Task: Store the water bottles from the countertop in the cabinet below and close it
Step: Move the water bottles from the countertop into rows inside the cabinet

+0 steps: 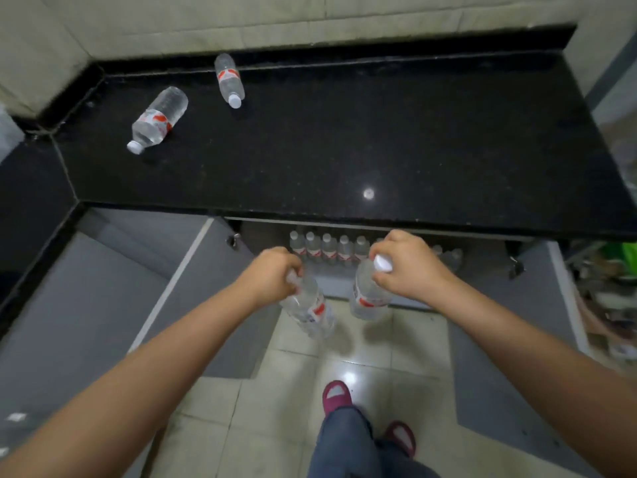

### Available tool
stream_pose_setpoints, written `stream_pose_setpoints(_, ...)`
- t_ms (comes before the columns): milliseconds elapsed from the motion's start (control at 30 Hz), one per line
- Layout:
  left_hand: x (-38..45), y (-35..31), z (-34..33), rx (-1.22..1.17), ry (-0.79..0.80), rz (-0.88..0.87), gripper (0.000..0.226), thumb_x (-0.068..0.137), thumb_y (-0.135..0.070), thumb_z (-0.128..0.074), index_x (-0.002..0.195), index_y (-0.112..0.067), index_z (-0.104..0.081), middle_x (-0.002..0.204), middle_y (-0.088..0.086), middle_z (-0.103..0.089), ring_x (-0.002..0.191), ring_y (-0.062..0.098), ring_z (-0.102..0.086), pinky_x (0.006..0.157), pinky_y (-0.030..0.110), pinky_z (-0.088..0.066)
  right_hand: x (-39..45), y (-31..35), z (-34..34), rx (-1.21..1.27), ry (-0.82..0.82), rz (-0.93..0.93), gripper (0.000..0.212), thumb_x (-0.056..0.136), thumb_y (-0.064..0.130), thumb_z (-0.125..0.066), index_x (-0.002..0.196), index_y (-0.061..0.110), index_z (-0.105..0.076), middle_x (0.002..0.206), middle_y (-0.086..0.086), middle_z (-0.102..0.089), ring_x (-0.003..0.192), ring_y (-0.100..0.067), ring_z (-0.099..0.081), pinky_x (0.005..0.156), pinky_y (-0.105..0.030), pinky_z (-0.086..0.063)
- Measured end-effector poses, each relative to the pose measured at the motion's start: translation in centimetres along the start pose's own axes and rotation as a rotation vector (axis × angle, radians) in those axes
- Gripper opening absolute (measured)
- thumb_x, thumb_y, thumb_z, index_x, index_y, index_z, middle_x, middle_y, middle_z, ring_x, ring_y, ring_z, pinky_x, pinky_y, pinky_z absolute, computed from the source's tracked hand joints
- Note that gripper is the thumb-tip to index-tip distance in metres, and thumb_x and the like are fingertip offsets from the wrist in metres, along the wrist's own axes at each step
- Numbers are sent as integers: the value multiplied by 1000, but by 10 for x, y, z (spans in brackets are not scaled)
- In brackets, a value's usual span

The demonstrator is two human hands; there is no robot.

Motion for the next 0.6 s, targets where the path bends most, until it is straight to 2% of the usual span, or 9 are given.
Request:
stream_pose_setpoints(133,31,-47,-87,33,216,-160,31,86,-7,-57,116,-7,-63,125,14,-55,117,28,-52,96,28,-43,-15,-67,-64,-3,173,-222,35,88,15,-57,123,11,-60,124,-13,-53,120,-27,-49,95,-25,-41)
stream_pose_setpoints(300,80,-80,-168,202,385,-291,34,89,1,-48,122,-5,-57,131,12,-47,125,31,-41,98,34,-42,-17,-155,-120,78,188,-476,40,84,4,-60,124,4,-60,124,-19,-53,119,-29,-51,98,-26,-41)
stream_pose_setpoints(400,126,-99,-204,283,410,-375,34,91,0,-45,124,-3,-55,134,13,-44,128,32,-37,103,34,-42,-4,-208,-151,63,168,-570,37,85,3,-59,122,2,-61,126,-19,-54,119,-30,-53,98,-22,-43)
stream_pose_setpoints(500,183,-114,-247,369,378,-440,37,90,4,-44,126,-3,-53,134,13,-43,127,31,-36,100,34,-43,19,-270,-188,88,50,-625,28,67,-7,-63,93,-7,-73,96,-28,-66,90,-38,-68,77,-21,-55)
stream_pose_setpoints(533,203,-118,-265,393,370,-465,38,90,4,-44,126,-4,-53,134,13,-43,127,31,-36,102,34,-42,26,-291,-203,92,38,-649,28,66,-8,-64,92,-8,-72,96,-30,-66,91,-40,-67,80,-24,-55)
stream_pose_setpoints(600,239,-124,-304,433,346,-516,39,89,4,-45,126,-5,-54,133,13,-44,127,31,-38,106,35,-40,41,-324,-227,-6,24,-646,34,79,-4,-60,112,-4,-66,118,-27,-61,111,-36,-59,95,-27,-47)
Point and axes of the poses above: each hand's wrist, its own x-axis towards the middle knuckle, its own z-axis out of the back of the hand, y = z × x, the point moved 8 cm from there along x, towards the middle knuckle
